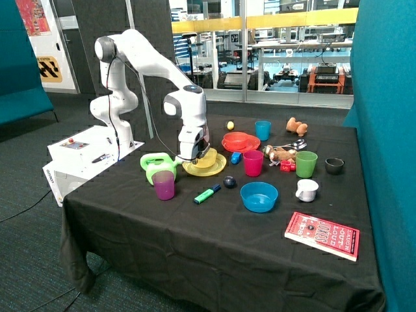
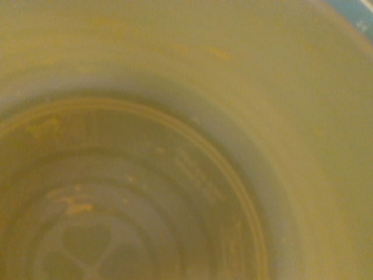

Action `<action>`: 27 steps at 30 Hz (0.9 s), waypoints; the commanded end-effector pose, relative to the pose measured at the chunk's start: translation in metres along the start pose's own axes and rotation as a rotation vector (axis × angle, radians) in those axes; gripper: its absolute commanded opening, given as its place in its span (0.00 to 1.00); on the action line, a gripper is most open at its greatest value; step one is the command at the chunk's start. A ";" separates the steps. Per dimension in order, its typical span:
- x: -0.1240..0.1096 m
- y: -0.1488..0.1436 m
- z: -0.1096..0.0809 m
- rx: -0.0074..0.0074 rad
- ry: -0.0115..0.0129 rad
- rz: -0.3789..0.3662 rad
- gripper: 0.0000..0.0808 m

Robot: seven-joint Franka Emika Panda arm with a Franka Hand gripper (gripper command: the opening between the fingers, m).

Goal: Place the bowls on the appropriate plate

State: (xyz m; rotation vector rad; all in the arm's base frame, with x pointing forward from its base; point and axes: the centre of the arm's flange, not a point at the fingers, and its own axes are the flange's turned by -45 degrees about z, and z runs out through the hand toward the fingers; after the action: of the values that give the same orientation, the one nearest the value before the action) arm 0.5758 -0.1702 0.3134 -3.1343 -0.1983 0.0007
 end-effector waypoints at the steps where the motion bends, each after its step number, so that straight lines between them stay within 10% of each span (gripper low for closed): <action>1: -0.002 -0.005 -0.006 -0.0011 0.0004 -0.017 0.66; 27: -0.011 -0.011 -0.064 -0.0011 0.0004 -0.076 0.63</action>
State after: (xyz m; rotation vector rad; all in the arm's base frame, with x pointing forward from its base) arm 0.5715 -0.1623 0.3590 -3.1279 -0.2838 -0.0046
